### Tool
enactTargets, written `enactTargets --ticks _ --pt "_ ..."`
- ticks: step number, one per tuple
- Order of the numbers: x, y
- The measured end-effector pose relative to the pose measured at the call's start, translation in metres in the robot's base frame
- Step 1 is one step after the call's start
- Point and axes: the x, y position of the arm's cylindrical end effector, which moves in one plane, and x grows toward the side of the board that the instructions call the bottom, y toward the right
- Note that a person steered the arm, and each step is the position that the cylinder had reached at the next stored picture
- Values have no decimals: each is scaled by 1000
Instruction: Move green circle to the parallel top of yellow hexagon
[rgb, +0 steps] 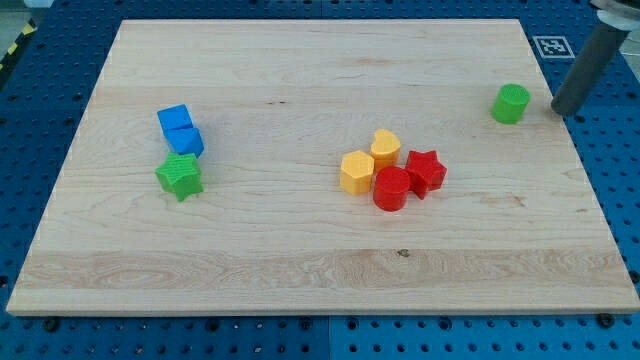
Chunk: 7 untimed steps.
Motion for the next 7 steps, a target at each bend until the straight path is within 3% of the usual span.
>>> enactTargets --ticks 6,7 --pt "-6 -32" --pt "9 -32"
